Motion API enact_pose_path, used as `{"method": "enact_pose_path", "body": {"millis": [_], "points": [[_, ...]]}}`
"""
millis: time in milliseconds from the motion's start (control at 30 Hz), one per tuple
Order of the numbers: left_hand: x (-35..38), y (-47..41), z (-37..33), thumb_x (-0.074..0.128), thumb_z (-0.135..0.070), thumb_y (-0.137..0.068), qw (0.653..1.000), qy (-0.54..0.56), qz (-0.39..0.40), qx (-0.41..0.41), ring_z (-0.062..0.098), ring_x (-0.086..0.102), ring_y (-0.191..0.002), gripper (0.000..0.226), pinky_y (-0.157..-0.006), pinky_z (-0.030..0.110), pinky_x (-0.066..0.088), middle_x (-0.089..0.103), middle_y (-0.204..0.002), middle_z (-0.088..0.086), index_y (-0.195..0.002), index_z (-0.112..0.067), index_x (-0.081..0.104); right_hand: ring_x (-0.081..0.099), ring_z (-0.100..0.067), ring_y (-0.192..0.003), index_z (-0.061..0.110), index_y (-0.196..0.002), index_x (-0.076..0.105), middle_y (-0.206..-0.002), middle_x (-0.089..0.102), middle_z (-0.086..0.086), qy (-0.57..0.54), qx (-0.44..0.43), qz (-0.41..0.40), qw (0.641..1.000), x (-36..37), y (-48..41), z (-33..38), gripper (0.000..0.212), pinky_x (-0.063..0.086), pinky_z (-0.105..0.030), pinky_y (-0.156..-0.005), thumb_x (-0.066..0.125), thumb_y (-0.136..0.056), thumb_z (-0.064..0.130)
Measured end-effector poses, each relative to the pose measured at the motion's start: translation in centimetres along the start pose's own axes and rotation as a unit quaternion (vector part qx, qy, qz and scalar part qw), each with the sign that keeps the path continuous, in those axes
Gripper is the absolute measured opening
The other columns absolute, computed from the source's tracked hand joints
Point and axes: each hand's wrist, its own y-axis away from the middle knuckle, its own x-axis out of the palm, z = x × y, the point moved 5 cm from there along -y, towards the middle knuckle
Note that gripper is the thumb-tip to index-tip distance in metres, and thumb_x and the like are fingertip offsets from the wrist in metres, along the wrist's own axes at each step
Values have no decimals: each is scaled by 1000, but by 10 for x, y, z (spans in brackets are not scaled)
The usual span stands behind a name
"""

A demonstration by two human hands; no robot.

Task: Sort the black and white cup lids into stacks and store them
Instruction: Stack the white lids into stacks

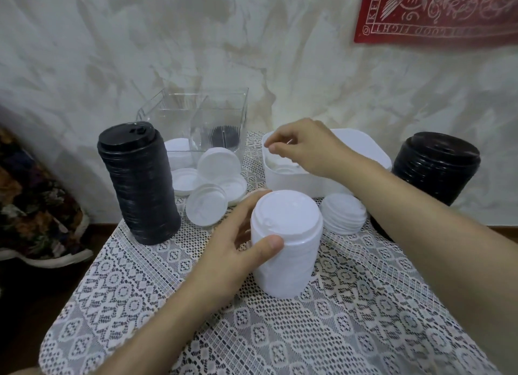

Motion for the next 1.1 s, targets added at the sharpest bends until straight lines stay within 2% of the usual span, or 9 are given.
{"method": "enact_pose_path", "body": {"millis": [100,333,400,533,667,700,733,833,1100], "points": [[0,-1,4,73,-54,-75,1000,8,0,0,6,54,-136,65,-110,37,44,57,-146,-19,-137,-55,53,68,-18,-100,29,-107,78,-102,76,6,43,41,-36,998,-1,-18,-19,19,46,-27,-87,63,-97,23],[0,-4,6,74,-49,-74,1000,24,10,4,8,54,-136,64,-108,33,45,58,-146,-17,-135,-53,55,57,-35,-122,24,-137,60,-142,59,-7,211,209,47,954,-1,-34,-87,39,46,-36,-94,54,-99,16],[-1,-4,6,75,-51,-72,1000,28,12,1,6,54,-136,65,-107,33,45,58,-146,-19,-133,-56,55,57,-35,-112,19,-134,58,-130,60,-10,249,249,71,933,-5,-28,-98,34,42,-35,-85,54,-101,20],[-5,-4,7,80,-66,-69,999,43,6,-9,6,55,-136,71,-110,38,43,58,-146,-17,-134,-55,55,52,-31,-90,11,-105,56,-108,59,-11,245,304,68,918,-6,-19,-112,12,41,-37,-78,46,-102,16],[-5,-4,6,81,-65,-69,999,48,6,-9,8,55,-136,73,-110,39,43,59,-146,-16,-135,-52,55,52,-32,-87,18,-91,57,-98,57,-6,194,296,67,933,-5,-24,-106,18,41,-36,-68,42,-98,14],[-4,-5,6,81,-58,-70,999,49,6,-8,8,55,-135,69,-110,39,43,59,-145,-16,-134,-53,56,55,-34,-94,16,-94,60,-103,59,-8,169,288,69,940,-5,-25,-102,21,45,-38,-72,40,-98,12],[-4,-4,5,79,-53,-71,999,49,8,-8,8,56,-135,66,-110,38,43,59,-145,-16,-134,-53,56,57,-35,-109,16,-115,68,-117,62,-9,143,282,64,947,-7,-27,-98,33,49,-39,-85,39,-99,10],[-4,-4,6,78,-48,-73,999,50,11,-13,9,55,-136,65,-111,38,43,59,-146,-16,-135,-53,56,51,-32,-133,21,-137,61,-146,56,-8,121,275,53,952,-13,-26,-90,43,41,-39,-112,42,-101,7],[-3,-4,7,78,-51,-73,999,51,8,-17,10,55,-136,66,-114,43,42,58,-147,-14,-135,-52,56,54,-30,-131,20,-132,66,-149,53,-8,115,250,-23,961,-22,-10,-90,50,47,-34,-96,42,-96,-6]]}}
